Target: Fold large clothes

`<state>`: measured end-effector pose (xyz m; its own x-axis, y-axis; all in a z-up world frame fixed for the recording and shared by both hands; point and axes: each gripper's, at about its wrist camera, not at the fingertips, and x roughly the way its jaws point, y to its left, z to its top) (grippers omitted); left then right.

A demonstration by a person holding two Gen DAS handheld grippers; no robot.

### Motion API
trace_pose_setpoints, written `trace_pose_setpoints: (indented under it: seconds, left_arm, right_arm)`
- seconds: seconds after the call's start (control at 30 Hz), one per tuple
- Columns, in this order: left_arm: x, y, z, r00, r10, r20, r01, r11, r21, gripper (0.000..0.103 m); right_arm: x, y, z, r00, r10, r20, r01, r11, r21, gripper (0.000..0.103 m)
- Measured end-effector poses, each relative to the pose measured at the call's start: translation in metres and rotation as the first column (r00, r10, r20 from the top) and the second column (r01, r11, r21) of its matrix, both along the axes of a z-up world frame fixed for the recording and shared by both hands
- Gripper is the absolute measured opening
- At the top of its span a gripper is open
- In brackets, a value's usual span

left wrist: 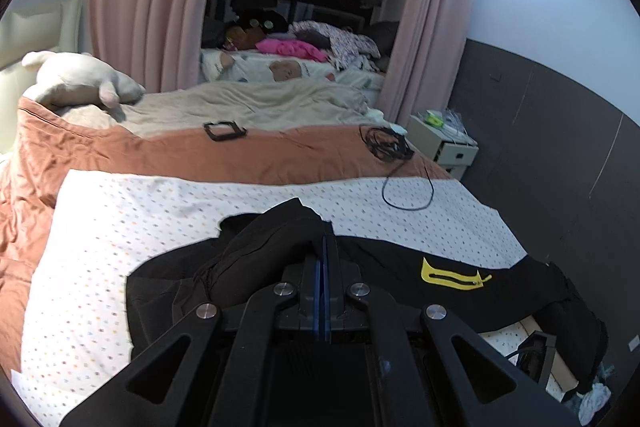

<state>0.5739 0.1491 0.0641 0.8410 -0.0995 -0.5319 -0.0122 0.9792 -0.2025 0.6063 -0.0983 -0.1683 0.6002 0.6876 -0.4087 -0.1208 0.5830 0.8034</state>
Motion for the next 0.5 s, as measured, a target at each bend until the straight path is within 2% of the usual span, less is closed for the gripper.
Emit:
trace_pose_setpoints:
  seconds: [0.2, 0.3, 0.37, 0.43, 0.47, 0.5]
  left_arm:
    - [0.034, -0.031, -0.039, 0.993, -0.076, -0.087, 0.072, 0.996, -0.047, 0.003]
    - [0.044, -0.045, -0.065, 0.975, -0.139, -0.171, 0.126, 0.988, -0.085, 0.003]
    - [0.047, -0.052, -0.079, 0.967, -0.131, -0.218, 0.117, 0.990, -0.078, 0.004]
    - [0.044, -0.056, -0.092, 0.961, -0.124, -0.248, 0.110, 0.992, -0.068, 0.013]
    - [0.042, -0.057, -0.097, 0.956, -0.135, -0.260, 0.117, 0.990, -0.083, 0.037]
    - [0.039, -0.057, -0.100, 0.951, -0.154, -0.269, 0.130, 0.986, -0.104, 0.084]
  right_arm:
    - [0.007, -0.017, -0.008, 0.998, -0.046, -0.044, 0.048, 0.998, 0.042, 0.061]
    - [0.006, -0.033, -0.010, 0.993, -0.092, -0.073, 0.095, 0.995, 0.038, 0.061]
    - [0.003, -0.039, -0.011, 0.988, -0.129, -0.089, 0.132, 0.991, 0.030, 0.061]
    - [0.004, -0.041, -0.012, 0.984, -0.150, -0.098, 0.155, 0.987, 0.039, 0.061]
    - [0.003, -0.041, -0.012, 0.983, -0.152, -0.099, 0.156, 0.987, 0.042, 0.061]
    - [0.004, -0.040, -0.012, 0.984, -0.151, -0.099, 0.156, 0.987, 0.044, 0.061]
